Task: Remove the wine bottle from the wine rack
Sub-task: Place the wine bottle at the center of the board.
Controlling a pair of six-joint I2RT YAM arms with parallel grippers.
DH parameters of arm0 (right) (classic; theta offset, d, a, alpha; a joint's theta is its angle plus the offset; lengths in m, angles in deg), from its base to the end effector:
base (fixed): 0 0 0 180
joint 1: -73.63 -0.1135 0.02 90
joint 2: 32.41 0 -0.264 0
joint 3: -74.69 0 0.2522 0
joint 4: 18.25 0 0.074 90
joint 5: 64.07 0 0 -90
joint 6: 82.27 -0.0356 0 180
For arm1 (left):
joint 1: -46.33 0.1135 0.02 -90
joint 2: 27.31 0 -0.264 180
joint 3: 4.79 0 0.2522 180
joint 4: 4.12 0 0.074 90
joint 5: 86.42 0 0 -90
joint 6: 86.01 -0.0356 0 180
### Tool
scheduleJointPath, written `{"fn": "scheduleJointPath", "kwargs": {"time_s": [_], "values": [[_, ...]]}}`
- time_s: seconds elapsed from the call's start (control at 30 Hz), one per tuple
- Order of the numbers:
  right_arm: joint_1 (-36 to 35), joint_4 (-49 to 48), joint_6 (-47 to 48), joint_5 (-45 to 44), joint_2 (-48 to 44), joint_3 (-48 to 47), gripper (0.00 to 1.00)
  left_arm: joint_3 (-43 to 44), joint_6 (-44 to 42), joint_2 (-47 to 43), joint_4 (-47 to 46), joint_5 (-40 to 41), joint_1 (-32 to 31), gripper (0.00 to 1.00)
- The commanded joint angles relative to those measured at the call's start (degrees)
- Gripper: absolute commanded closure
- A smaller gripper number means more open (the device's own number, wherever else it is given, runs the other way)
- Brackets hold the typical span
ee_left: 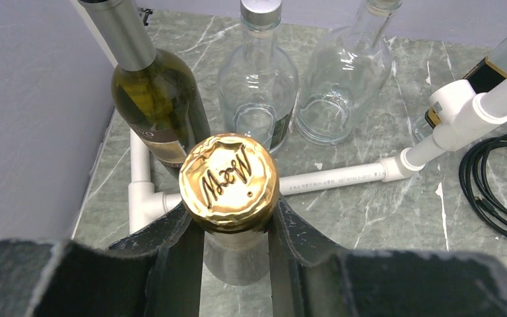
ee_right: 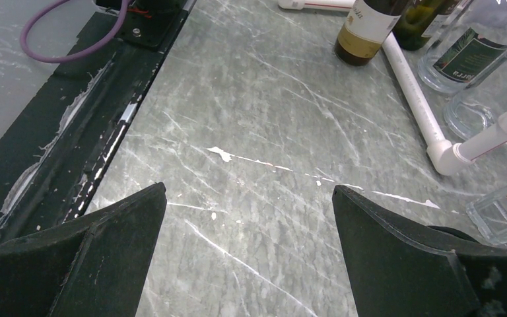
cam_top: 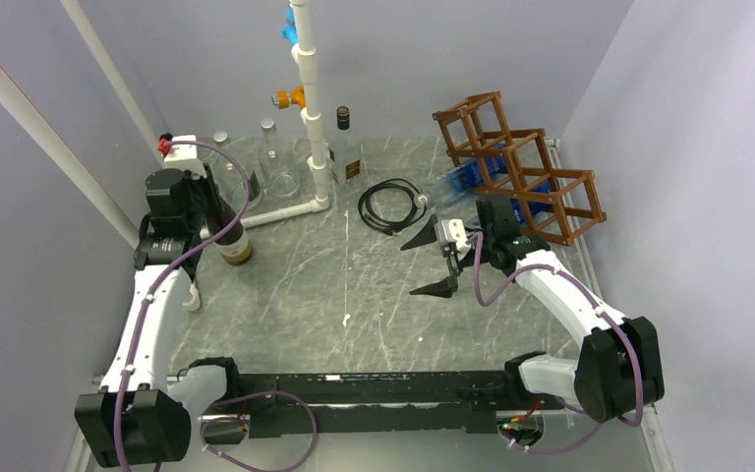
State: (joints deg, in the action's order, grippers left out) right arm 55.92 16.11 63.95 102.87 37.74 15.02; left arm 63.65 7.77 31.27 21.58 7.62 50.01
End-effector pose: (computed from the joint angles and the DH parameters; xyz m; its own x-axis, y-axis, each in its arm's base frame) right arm 0.2148 0.1050 0.2581 0.2306 -0.1235 -0.9652 -0.9624 -0.1754 -0.2075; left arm 0.2356 0.0177 0.3521 -0.2631 -0.0828 -0.9612 -0.1493 0.9878 -0.0442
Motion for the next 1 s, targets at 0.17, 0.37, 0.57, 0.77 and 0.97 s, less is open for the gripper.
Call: {"fn": "scheduleJointPath", "kwargs": {"time_s": [0.17, 0.37, 0.57, 0.77, 0.97], "values": [[0.13, 0.13, 2.3, 1.33, -0.45, -2.04, 0.0, 5.92, 0.05, -5.4, -14.93, 1.5, 0.23, 0.42], [0.11, 0.23, 2.4, 1.19, -0.52, -2.02, 0.0, 5.93, 0.14, -6.25, -14.53, 2.18, 0.27, 0.28], [0.14, 0.51, 2.76, 1.08, -0.46, -2.13, 0.0, 6.73, 1.53, -7.52, -13.43, 0.51, 0.26, 0.15], [0.47, 1.53, 3.87, 0.74, -0.7, -2.34, 0.0, 7.92, 5.99, -10.16, -12.03, -5.63, 0.19, 0.0], [1.06, 1.94, 4.24, 0.67, -0.99, -2.43, 0.0, 7.42, 10.98, -12.99, -10.55, -12.9, 0.14, 0.0]]}}
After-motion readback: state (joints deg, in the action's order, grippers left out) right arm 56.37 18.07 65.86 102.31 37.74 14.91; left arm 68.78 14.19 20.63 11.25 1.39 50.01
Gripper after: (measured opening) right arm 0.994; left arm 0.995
